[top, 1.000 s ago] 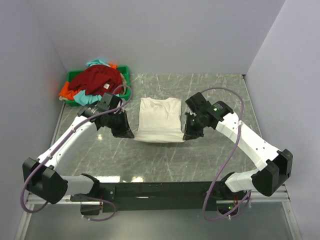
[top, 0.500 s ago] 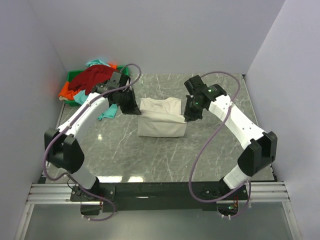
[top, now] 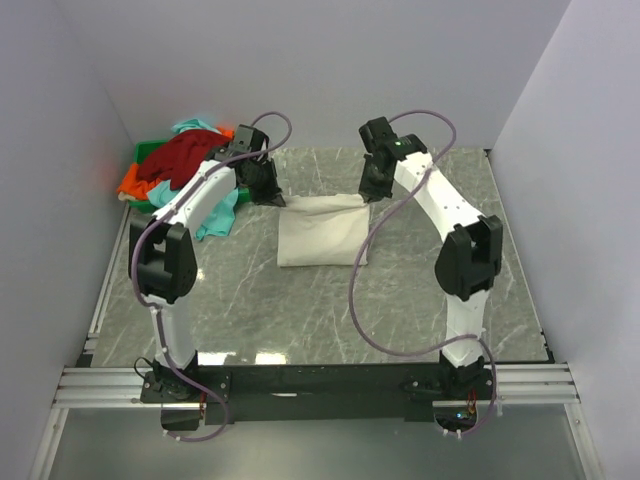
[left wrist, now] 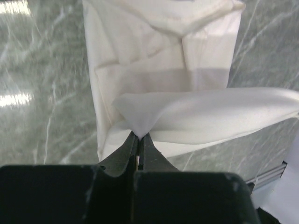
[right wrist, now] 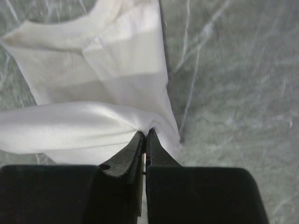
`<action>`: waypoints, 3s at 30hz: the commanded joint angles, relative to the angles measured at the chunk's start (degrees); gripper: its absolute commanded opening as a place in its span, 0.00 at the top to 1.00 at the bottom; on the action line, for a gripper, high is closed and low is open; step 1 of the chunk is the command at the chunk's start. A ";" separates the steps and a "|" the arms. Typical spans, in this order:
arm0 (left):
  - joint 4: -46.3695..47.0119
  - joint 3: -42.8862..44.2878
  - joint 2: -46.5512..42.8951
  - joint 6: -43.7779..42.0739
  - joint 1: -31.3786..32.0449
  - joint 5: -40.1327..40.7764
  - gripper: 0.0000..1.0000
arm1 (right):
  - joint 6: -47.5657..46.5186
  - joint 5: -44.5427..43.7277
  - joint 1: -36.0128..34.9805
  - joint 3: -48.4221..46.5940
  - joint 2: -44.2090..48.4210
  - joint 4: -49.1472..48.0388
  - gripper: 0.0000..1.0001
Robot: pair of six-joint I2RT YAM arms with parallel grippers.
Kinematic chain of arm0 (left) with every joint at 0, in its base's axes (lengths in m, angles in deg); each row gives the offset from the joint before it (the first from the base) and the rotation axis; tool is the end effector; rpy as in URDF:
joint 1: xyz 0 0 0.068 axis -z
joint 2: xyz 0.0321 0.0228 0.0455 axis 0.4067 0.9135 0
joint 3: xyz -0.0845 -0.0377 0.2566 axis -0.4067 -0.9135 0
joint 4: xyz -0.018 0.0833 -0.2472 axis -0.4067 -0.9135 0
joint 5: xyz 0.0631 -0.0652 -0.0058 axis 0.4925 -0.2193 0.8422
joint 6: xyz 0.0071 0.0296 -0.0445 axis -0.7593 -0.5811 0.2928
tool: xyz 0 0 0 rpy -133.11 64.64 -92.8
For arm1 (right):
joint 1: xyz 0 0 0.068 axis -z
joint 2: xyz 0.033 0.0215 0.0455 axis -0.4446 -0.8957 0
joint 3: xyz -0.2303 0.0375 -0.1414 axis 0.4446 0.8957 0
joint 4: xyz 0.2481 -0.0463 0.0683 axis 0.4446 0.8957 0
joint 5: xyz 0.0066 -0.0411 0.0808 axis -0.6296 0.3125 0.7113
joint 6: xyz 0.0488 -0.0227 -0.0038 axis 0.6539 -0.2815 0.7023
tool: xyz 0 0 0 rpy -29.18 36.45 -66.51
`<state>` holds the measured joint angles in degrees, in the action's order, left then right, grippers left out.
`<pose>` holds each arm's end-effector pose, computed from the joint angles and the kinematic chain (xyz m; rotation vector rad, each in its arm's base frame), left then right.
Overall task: Fold and stack the t-shirts
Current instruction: Fold the tshirt, then neatly place the folded tshirt to the corner
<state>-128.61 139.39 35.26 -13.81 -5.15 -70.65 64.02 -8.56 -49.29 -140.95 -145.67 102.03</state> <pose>0.4030 -0.1464 0.2791 -0.2474 2.6489 -0.6297 0.3913 0.1610 0.3074 0.2652 2.6417 0.1778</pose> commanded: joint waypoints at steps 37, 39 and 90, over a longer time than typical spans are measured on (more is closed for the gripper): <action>12.02 9.23 11.88 2.24 -7.43 0.71 0.19 | -8.60 18.91 8.13 -15.11 -16.80 -22.67 0.12; 12.38 5.98 10.30 1.53 -7.42 -0.16 0.21 | -9.13 20.40 8.39 -12.28 -15.12 -24.61 0.11; 18.27 -9.06 13.90 -0.58 -5.05 -0.79 1.00 | -11.59 41.07 13.75 19.73 -11.94 -36.66 0.13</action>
<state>-110.18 131.46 48.68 -13.66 -10.26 -72.88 52.41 31.04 -36.09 -120.71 -155.95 67.76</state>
